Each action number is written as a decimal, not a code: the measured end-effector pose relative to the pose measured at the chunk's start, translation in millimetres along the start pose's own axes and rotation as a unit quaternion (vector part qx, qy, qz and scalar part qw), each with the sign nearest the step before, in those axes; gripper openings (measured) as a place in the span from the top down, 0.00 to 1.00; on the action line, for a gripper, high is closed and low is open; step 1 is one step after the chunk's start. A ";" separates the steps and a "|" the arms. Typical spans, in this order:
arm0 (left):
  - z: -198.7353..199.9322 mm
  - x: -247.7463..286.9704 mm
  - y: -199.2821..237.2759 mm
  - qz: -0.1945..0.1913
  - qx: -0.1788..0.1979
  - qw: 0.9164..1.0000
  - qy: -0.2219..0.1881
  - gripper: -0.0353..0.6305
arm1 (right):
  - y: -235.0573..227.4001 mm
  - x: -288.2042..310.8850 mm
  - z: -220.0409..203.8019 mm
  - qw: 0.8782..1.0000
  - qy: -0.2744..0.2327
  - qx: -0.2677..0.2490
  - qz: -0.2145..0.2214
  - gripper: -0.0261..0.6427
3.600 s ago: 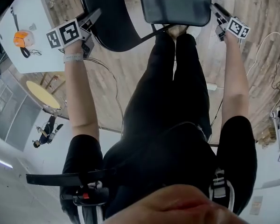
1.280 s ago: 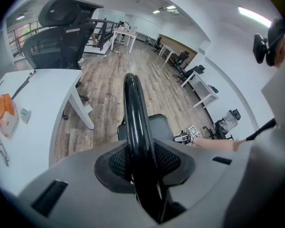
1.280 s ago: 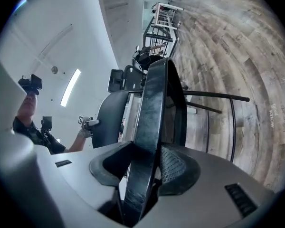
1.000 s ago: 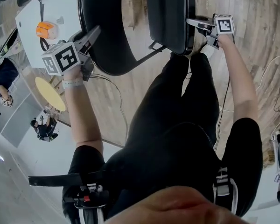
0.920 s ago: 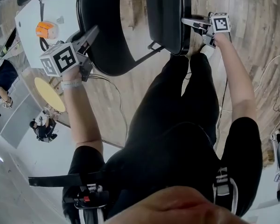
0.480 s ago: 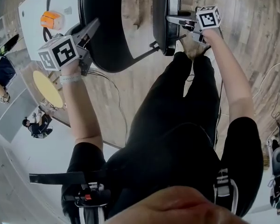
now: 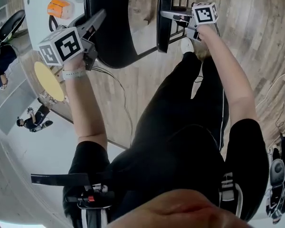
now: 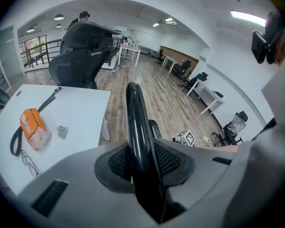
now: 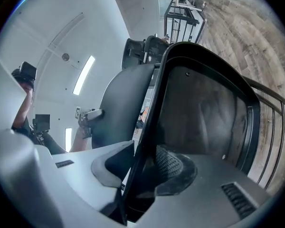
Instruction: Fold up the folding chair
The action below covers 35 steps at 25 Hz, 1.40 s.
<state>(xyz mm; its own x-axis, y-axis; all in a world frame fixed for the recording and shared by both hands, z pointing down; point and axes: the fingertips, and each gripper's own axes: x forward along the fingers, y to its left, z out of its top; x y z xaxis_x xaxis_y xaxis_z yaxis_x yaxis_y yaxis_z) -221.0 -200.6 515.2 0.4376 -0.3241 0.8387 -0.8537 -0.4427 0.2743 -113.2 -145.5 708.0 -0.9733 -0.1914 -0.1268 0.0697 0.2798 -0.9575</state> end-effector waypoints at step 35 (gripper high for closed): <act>-2.6 -45.7 123.7 0.099 0.005 0.995 0.006 0.77 | -16.5 172.8 13.5 0.998 -0.015 0.032 -0.061 0.75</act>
<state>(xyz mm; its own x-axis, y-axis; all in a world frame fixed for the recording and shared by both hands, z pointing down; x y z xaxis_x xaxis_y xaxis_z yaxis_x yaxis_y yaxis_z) -347.3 -238.4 512.0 0.2579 -0.3961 0.8813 -0.9200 -0.3792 0.0988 -279.6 -195.9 698.4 -0.9685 -0.2485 -0.0157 -0.0334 0.1922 -0.9808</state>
